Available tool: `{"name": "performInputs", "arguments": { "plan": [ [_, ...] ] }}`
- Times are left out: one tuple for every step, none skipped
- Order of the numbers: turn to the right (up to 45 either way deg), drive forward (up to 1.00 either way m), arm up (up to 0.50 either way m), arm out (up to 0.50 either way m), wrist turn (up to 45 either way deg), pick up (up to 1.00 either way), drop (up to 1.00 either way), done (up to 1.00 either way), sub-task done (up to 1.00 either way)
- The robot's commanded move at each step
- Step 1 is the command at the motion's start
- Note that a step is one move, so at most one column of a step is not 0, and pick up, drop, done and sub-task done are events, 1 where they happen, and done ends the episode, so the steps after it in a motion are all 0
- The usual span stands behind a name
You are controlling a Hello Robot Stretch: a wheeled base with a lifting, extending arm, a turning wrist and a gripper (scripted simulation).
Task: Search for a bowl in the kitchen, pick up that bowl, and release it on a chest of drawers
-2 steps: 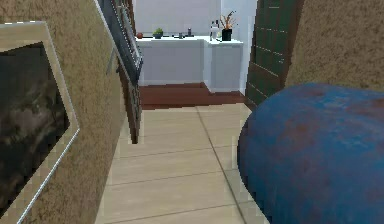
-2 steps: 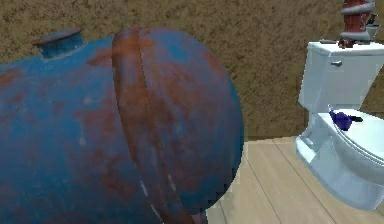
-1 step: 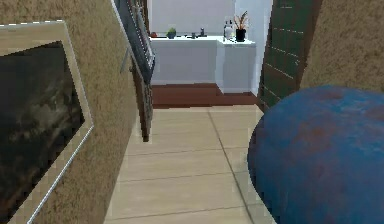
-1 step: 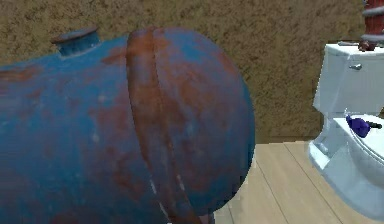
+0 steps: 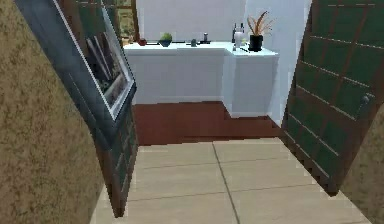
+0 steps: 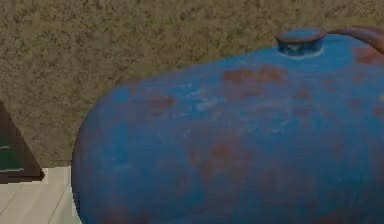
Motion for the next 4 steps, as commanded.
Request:
{"name": "performInputs", "arguments": {
  "plan": [
    [0.0,0.25,0.0,0.0,0.0,0.0,0.0,0.0,0.0],
    [-6.0,0.0,0.0,0.0,0.0,0.0,0.0,0.0,0.0],
    [0.0,0.3,0.0,0.0,0.0,0.0,0.0,0.0,0.0],
    [9.0,0.0,0.0,0.0,0.0,0.0,0.0,0.0,0.0]
  ]
}}
